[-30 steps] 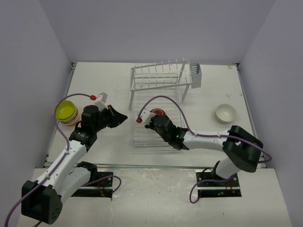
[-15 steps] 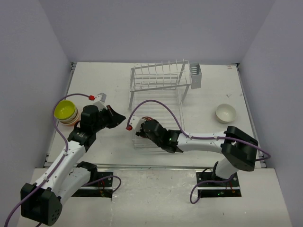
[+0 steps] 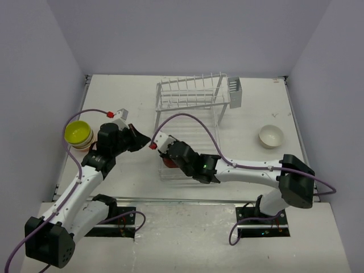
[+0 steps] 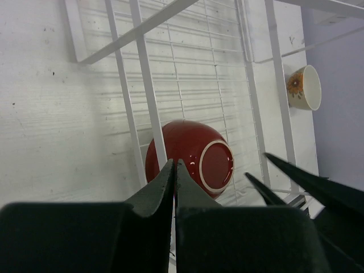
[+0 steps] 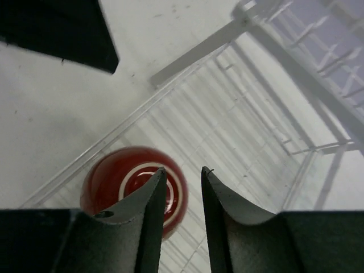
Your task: Unload the bowls from the dish rack
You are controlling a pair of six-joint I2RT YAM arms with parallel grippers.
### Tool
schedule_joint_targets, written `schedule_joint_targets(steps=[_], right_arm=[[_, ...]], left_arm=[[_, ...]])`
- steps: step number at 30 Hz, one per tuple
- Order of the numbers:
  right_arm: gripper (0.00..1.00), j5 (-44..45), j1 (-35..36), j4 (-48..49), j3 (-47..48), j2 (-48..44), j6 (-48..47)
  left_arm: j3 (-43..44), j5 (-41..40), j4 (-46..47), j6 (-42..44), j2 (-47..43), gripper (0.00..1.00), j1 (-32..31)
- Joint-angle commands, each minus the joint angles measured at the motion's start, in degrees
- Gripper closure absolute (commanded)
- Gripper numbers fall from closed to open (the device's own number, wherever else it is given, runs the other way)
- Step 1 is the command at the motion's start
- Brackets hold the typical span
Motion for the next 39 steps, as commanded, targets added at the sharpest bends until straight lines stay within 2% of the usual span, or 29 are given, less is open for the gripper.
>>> schedule_joint_targets(steps=[1,2,3,4,5,6,7,10,12,13,15,16,18,19,21,24,25,29,30,32,33,38,39], right_arm=[[0.66,10.9,0.4,-5.9,7.8,-6.6,5.3],[0.66,13.2,0.4,-7.3,9.8,-8.6,5.8],[0.60,14.6,0.3,-8.8,10.8,-9.9,7.7],[0.29,15.3,0.0,-13.8,11.6,-11.0,12.4],[0.13,16.0,-0.2,-18.2,14.5,-12.1,17.1],[0.01,16.4,-0.9,-22.9,16.5,-14.1,21.6],[0.01,11.8,-2.1,-33.5,20.1,-15.1,30.7],[0.01,1.2,-4.8,-48.5,24.2,-19.2,45.4],[0.01,-10.2,-7.6,-51.6,25.4,-20.7,47.3],[0.01,-12.1,-8.4,-58.2,27.1,-20.2,50.6],[0.01,-19.5,-10.0,-64.4,32.2,-19.2,51.2],[0.01,-21.3,-9.9,-65.2,32.9,-18.6,50.6],[0.01,-25.4,-10.0,-64.5,31.3,-18.5,50.0],[0.01,-26.3,-10.0,-62.9,27.0,-19.6,50.5],[0.02,-30.2,-10.0,-54.4,20.6,-21.9,50.0],[0.02,-31.3,-12.0,-49.6,13.5,-24.9,52.6],[0.02,-36.2,-13.5,-48.3,11.8,-25.3,53.4],[0.04,-43.6,-21.4,-42.7,2.9,-26.0,53.5],[0.04,-44.5,-22.3,-40.5,2.0,-26.0,53.2],[0.05,-46.1,-24.0,-39.7,1.5,-25.3,51.3],[0.05,-47.5,-24.7,-38.7,1.6,-24.4,50.5],[0.05,-51.8,-25.7,-35.7,1.6,-20.4,51.1],[0.05,-53.2,-26.3,-33.6,1.4,-18.9,52.5]], left_arm=[[4.8,-0.1,0.9,2.6,2.5,1.00,0.3],[6.0,0.0,1.0,2.7,3.0,1.00,0.3],[6.4,0.2,1.6,2.8,3.4,1.00,0.3],[7.1,1.7,1.7,2.7,4.4,1.00,0.3],[8.9,2.5,1.5,2.9,4.9,1.00,0.3],[9.9,2.9,0.8,3.3,5.3,1.00,0.3],[12.0,3.3,-0.9,4.0,5.7,0.98,0.3],[14.0,5.1,-2.3,1.8,6.0,0.92,0.3],[16.9,5.7,-3.7,-0.1,6.8,0.92,0.0],[17.8,6.2,-5.3,-3.0,7.4,0.91,-0.1],[22.9,7.6,-10.2,-3.7,10.0,0.79,-0.6],[24.4,7.7,-11.9,-3.7,10.9,0.70,-1.0],[27.3,8.4,-14.3,-3.6,12.4,0.65,-1.6],[27.5,8.6,-14.2,-4.0,12.4,0.59,-1.8],[27.3,9.1,-14.3,-4.0,12.6,0.54,-2.5],[27.0,9.8,-15.9,-4.8,12.3,0.51,-3.0],[26.5,9.7,-16.1,-5.2,11.8,0.54,-3.3],[20.0,8.6,-17.0,-6.4,9.6,0.70,-4.2],[19.1,8.4,-17.5,-6.4,8.9,0.76,-4.3],[16.6,8.4,-17.5,-6.5,8.7,0.96,-4.4],[15.8,8.4,-17.9,-6.5,8.7,1.00,-4.6],[15.0,7.0,-18.7,-6.8,10.0,1.00,-7.1],[14.7,5.2,-18.8,-7.7,10.7,1.00,-9.4]])
